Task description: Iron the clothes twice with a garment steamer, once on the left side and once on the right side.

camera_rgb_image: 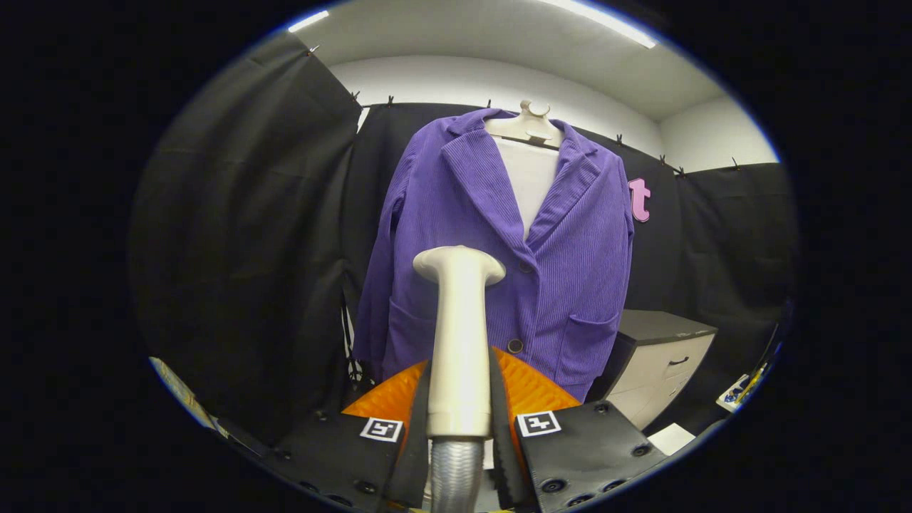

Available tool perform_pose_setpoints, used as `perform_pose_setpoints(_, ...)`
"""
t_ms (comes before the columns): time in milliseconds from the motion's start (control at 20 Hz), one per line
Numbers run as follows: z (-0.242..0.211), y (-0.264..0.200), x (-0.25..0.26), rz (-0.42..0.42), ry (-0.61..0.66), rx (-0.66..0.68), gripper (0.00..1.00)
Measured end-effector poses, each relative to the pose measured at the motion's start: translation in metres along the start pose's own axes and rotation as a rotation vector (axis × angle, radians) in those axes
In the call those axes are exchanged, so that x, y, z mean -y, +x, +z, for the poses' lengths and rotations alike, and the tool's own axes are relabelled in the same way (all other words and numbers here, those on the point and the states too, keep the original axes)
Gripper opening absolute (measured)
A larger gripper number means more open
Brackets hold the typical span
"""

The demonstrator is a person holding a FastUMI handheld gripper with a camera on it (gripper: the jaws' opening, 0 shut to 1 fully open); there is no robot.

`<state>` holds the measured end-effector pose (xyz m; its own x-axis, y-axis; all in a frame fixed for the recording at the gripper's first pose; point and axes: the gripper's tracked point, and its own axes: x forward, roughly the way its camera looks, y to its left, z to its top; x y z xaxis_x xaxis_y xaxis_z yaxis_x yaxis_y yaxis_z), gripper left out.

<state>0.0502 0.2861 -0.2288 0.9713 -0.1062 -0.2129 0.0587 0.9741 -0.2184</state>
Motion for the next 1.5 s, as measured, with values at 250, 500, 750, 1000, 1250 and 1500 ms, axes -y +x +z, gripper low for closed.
perform_pose_setpoints(250, -0.026, -0.001, -0.003, -0.003, -0.007, -0.039, 0.45)
perform_pose_setpoints(500, -0.05, -0.006, -0.006, 0.003, 0.001, -0.069, 0.45)
perform_pose_setpoints(750, -0.07, -0.003, -0.006, 0.0, 0.001, -0.094, 0.45)
perform_pose_setpoints(1000, -0.064, -0.008, -0.004, 0.007, 0.021, -0.082, 0.45)
perform_pose_setpoints(1250, -0.039, -0.01, 0.0, 0.024, 0.003, -0.04, 0.45)
perform_pose_setpoints(1500, -0.018, -0.015, 0.009, 0.052, 0.019, -0.022, 0.45)
